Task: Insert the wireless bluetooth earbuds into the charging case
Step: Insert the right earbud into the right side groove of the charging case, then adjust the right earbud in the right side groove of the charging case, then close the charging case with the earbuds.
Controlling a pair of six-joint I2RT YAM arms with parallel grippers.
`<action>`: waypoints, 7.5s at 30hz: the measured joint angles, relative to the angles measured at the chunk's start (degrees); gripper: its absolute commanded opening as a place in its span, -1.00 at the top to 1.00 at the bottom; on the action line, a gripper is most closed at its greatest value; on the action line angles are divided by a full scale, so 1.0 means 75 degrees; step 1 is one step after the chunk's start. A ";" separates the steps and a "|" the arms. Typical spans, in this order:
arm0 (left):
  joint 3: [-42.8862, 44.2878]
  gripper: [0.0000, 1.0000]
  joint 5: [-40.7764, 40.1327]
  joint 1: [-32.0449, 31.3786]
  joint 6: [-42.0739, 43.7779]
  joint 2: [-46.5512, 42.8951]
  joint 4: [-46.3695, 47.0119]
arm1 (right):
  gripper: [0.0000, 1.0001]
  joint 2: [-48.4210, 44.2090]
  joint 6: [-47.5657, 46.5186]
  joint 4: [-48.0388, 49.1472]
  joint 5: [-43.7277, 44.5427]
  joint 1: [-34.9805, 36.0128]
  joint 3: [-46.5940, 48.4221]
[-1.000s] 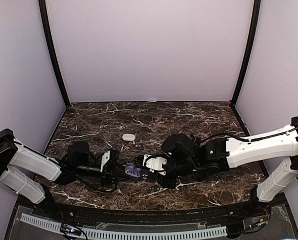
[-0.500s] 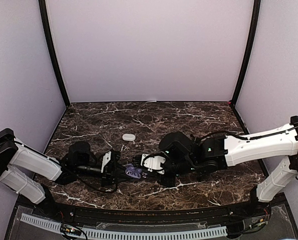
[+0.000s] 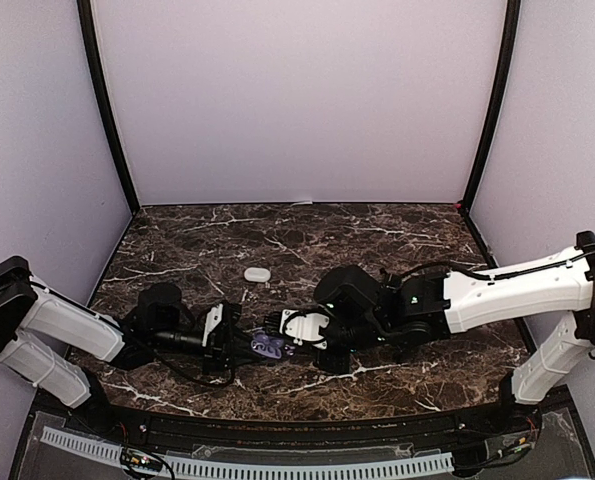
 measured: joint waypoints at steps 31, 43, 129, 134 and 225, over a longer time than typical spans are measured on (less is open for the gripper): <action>0.0012 0.92 0.0131 -0.0067 0.0085 0.0070 -0.0006 | 1.00 0.0804 -0.0256 -0.0280 -0.0006 0.0000 0.0571; 0.0050 0.92 0.0125 -0.0099 0.0128 0.0079 -0.0119 | 1.00 0.0822 -0.0306 -0.0283 -0.0050 0.0000 0.0685; -0.0108 0.92 -0.0478 -0.0283 0.0172 -0.0038 0.0522 | -0.29 0.0221 0.7443 0.2911 0.1591 0.0114 -0.1323; -0.0108 0.92 -0.0519 -0.0283 0.0172 -0.0055 0.0481 | -0.24 0.0341 0.7539 0.2929 0.1582 0.0114 -0.1198; -0.0108 0.92 0.0035 -0.0361 -0.0676 0.0099 0.0947 | 0.73 -0.1711 0.5715 0.4523 -0.0009 -0.1346 -0.3261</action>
